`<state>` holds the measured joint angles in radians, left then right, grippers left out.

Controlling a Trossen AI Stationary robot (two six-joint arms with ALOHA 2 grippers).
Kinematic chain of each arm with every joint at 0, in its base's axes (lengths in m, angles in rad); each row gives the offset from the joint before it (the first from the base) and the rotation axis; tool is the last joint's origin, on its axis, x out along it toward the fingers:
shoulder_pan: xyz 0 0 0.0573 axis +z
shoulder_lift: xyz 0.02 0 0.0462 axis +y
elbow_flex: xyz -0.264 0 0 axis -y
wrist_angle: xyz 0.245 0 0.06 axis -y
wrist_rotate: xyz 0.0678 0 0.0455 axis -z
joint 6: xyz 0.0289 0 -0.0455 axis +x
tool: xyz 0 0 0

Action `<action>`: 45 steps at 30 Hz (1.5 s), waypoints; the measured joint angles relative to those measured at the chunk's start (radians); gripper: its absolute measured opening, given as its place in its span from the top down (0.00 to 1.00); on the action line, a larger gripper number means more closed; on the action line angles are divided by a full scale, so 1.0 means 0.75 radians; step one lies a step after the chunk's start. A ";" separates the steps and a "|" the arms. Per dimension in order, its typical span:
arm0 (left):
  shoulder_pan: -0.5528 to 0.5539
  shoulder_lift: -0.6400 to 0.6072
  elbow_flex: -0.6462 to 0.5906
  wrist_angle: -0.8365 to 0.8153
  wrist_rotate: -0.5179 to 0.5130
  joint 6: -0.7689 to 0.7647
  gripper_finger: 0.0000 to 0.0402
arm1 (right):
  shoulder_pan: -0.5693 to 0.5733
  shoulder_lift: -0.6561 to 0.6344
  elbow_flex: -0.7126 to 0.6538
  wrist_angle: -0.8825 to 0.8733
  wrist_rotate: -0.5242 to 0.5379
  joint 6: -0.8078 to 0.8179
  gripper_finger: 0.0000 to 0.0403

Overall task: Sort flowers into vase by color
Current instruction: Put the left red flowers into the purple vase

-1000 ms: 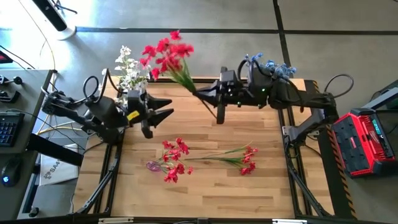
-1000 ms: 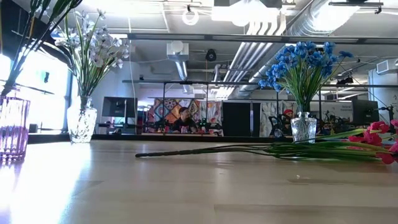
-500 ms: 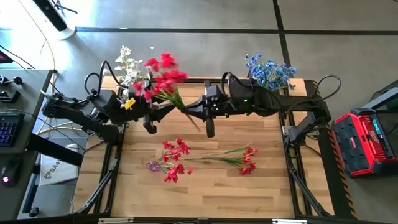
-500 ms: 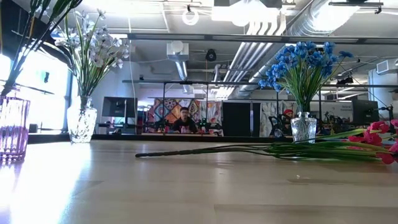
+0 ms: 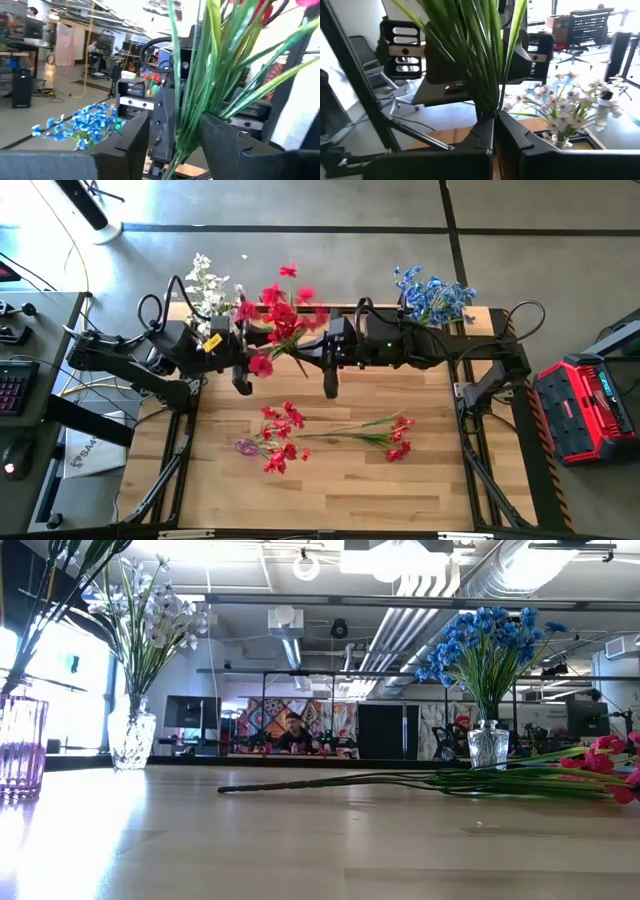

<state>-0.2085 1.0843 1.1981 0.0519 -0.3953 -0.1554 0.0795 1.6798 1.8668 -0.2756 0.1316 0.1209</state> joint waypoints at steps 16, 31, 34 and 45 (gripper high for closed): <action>0.007 -0.005 -0.001 -0.070 -0.124 0.010 0.51 | -0.026 -0.029 -0.001 -0.008 0.070 0.000 1.00; 0.195 0.032 -0.003 0.028 0.311 -0.060 0.51 | -0.063 -0.006 0.002 -0.076 -0.052 0.012 1.00; 0.219 0.044 -0.003 0.030 0.337 -0.068 0.54 | -0.063 -0.006 0.002 -0.076 -0.052 0.012 1.00; 0.245 0.016 -0.003 -0.005 0.340 -0.036 0.97 | -0.062 -0.005 0.002 -0.109 -0.087 0.049 0.99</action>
<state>-0.0246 1.0967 1.1957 0.0481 -0.1406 -0.1826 0.0327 1.6760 1.8679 -0.3575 0.0660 0.1578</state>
